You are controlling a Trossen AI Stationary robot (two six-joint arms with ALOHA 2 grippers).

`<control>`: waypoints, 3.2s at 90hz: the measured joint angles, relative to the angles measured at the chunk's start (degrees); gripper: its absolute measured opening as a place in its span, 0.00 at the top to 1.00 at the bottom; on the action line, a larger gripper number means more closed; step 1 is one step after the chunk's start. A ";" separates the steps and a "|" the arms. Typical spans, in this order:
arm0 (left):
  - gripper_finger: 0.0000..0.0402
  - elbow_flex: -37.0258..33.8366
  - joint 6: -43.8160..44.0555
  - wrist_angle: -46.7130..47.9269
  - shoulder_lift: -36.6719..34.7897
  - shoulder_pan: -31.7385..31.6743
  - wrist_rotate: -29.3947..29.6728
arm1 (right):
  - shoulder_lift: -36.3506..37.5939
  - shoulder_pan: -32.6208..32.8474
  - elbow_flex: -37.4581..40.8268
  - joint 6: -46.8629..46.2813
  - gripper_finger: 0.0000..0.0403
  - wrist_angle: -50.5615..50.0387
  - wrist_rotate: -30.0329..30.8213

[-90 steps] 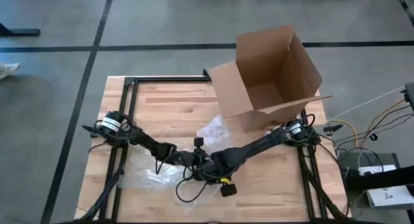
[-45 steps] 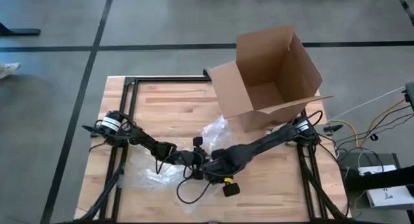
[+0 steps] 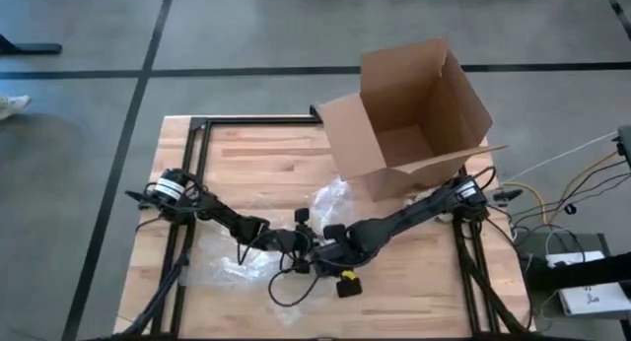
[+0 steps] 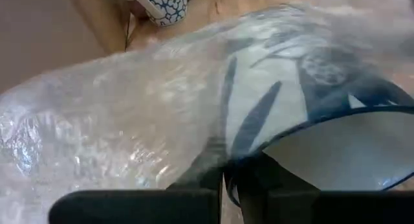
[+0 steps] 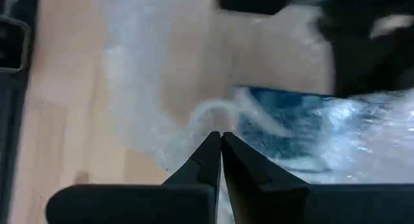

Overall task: Wrap mug
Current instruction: Wrap the blue mug with the right bubble wrap

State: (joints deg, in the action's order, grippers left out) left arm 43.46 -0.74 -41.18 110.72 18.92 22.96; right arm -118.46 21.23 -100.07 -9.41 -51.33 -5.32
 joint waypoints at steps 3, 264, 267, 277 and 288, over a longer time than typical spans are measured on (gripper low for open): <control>0.99 -0.02 -0.14 -0.20 0.00 0.00 -0.22 | -0.92 0.07 0.11 0.02 1.00 0.15 -0.44; 0.99 -0.11 -0.26 -0.77 0.01 -0.17 -0.02 | -1.63 2.09 -14.53 -3.49 1.00 -21.10 4.07; 0.99 -0.11 -0.26 -0.78 0.00 -0.17 0.00 | -1.63 2.95 -13.96 -4.65 1.00 -20.65 2.81; 0.99 -0.11 -0.26 -0.77 0.00 -0.17 0.00 | -1.90 5.70 -10.85 -8.85 1.00 -17.63 1.26; 0.99 -0.11 -0.23 -0.78 0.00 -0.17 0.00 | -2.70 7.28 -8.01 -12.08 1.00 -11.70 1.92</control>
State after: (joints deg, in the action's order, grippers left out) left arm 43.35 -0.97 -41.95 110.72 18.74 22.96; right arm -121.16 28.51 -108.09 -21.49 -63.03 -3.41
